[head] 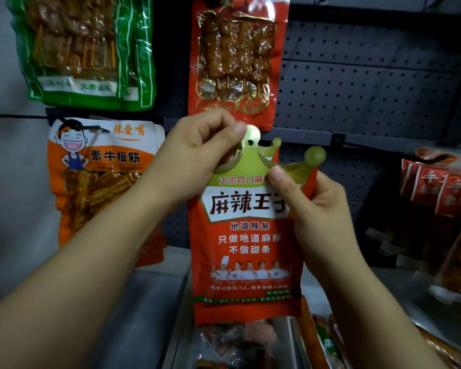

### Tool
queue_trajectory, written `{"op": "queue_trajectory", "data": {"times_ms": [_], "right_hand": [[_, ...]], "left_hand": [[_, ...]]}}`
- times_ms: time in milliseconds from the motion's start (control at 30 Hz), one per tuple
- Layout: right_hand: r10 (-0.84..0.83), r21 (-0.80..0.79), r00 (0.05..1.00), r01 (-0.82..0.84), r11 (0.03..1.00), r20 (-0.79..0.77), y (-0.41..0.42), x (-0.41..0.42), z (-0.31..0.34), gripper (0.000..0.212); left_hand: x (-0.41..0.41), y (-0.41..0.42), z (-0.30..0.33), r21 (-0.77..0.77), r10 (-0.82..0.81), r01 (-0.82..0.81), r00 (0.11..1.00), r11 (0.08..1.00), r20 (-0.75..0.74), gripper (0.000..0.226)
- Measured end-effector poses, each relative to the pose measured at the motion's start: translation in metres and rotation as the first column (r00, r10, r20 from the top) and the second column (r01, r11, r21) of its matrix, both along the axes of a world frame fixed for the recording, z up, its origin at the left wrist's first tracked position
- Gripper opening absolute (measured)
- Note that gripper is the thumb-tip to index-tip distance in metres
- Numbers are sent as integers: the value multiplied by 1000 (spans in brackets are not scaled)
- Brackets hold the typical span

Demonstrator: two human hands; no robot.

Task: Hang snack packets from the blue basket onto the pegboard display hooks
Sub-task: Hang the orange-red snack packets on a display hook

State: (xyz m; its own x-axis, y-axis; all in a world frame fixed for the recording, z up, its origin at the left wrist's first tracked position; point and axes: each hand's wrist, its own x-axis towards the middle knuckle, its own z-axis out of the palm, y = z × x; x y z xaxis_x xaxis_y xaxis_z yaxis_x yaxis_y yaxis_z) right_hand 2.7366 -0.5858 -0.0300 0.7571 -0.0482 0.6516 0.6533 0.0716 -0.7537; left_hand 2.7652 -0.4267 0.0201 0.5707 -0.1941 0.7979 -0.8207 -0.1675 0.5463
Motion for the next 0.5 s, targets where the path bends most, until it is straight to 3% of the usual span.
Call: {"op": "queue_trajectory", "data": {"times_ms": [167,333,500], "right_hand": [[-3,65,999,6,998,-43,-3,4,4,16],[-3,58,996,8,998,-85,-1,8,6,12],[19,58,997,-14,998,-80,1,13,6,12]], "left_hand": [[4,-6,11,114,25,-28,999,993,31,24],[9,-4,12,14,-19,20,999,1000,-31,29],[14,-2,11,17,5,-4,999,1000,-36,18]]}}
